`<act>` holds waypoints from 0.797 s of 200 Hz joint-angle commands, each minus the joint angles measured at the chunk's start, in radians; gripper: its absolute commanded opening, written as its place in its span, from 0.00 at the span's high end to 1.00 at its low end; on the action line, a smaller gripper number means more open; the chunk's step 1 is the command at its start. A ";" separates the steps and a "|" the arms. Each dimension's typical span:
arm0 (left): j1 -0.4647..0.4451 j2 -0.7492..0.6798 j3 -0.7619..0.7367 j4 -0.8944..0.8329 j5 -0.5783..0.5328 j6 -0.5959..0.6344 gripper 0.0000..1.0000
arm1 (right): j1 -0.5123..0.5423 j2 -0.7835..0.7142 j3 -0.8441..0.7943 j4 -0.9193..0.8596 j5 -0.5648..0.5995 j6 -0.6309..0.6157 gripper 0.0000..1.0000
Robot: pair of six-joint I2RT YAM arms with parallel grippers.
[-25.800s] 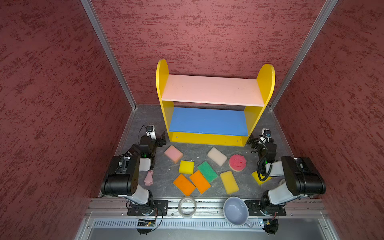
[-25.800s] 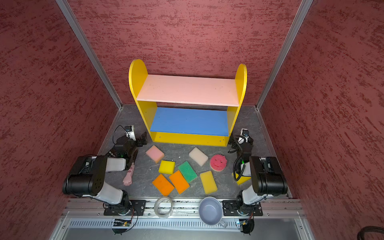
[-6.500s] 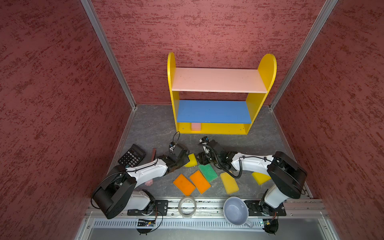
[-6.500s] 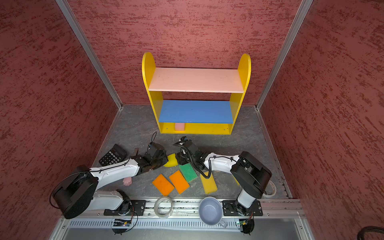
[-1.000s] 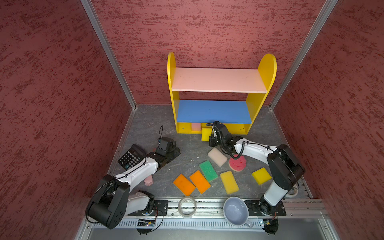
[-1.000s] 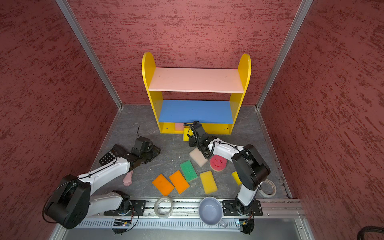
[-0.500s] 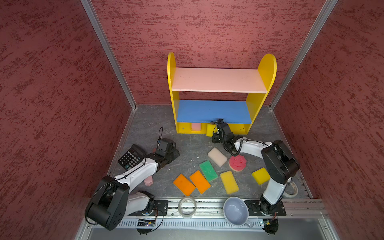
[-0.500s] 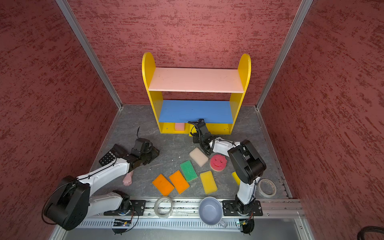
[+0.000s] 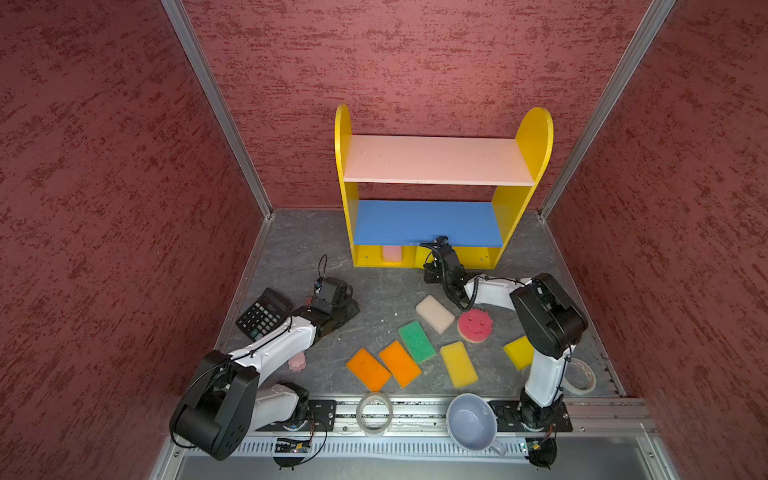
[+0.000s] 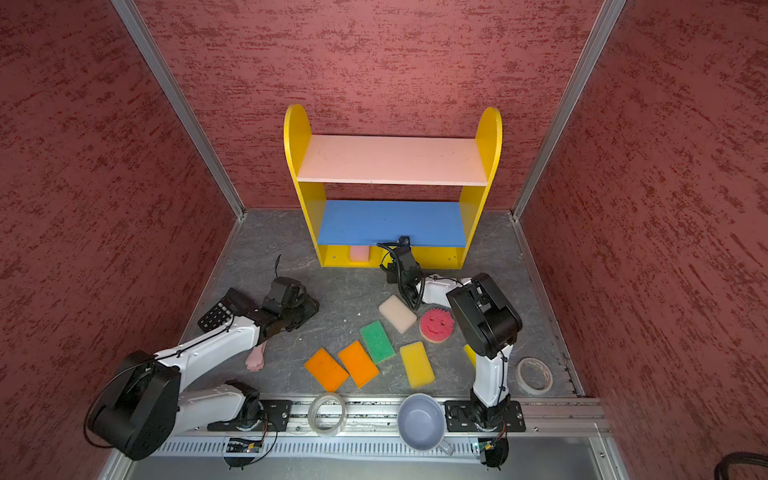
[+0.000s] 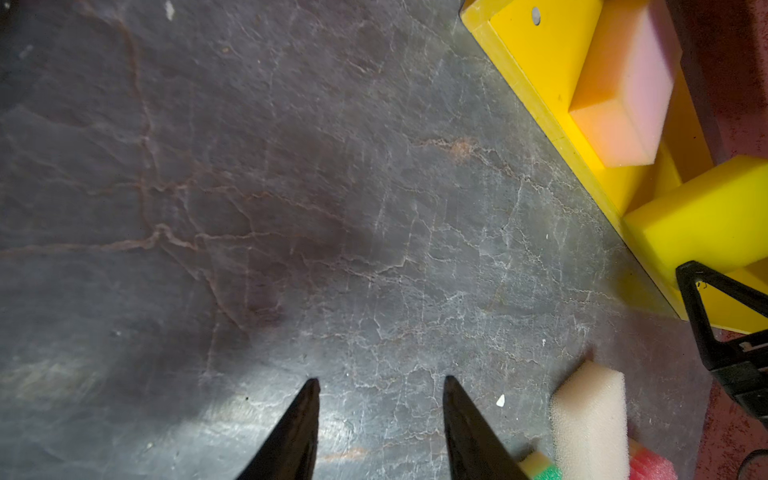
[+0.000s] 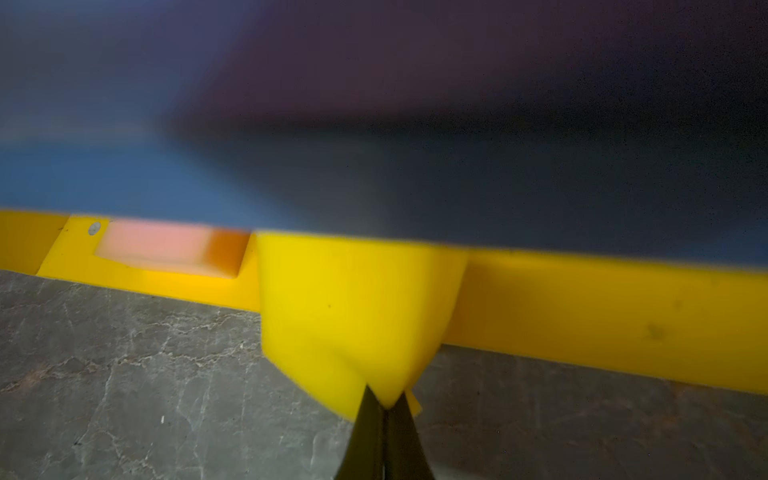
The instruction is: Place and organize the cleaning sponges onto the shelf
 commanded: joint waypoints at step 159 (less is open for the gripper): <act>-0.035 0.010 0.064 -0.060 -0.055 -0.010 0.50 | -0.067 -0.116 -0.041 -0.107 -0.291 -0.077 0.97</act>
